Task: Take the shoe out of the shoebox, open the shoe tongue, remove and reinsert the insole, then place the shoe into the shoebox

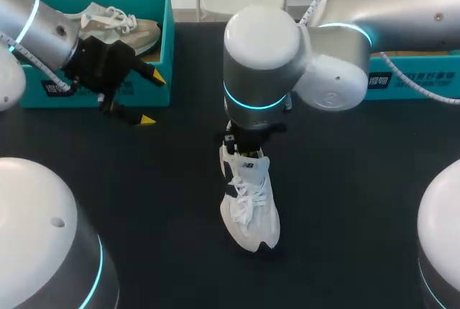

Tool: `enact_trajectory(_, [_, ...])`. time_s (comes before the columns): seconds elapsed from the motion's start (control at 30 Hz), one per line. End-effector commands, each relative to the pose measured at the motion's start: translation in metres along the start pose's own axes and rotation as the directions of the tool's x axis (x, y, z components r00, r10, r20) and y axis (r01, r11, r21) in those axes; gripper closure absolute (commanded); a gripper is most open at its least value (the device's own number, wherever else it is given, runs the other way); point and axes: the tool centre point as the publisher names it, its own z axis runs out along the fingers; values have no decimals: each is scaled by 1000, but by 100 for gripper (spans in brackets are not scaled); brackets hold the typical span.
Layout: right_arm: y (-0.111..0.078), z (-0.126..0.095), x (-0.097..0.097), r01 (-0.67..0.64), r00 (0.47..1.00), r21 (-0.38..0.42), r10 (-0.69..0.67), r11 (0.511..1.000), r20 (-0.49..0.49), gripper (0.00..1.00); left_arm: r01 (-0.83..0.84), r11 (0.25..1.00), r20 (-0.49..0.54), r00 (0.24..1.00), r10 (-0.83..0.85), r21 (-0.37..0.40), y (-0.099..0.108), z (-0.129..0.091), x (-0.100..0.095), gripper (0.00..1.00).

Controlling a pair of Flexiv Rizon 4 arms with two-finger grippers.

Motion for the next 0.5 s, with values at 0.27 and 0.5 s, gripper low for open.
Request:
enact_trajectory(0.27, [0,41,2,6,1000,40,-7,999,2,100,0,1000,-1,1000,0,-2,0,-1,0,0])
enact_trajectory(0.5, [-3,50,0,19,1000,64,-18,998,-14,100,0,1000,-1,1000,0,-2,0,-1,0,0])
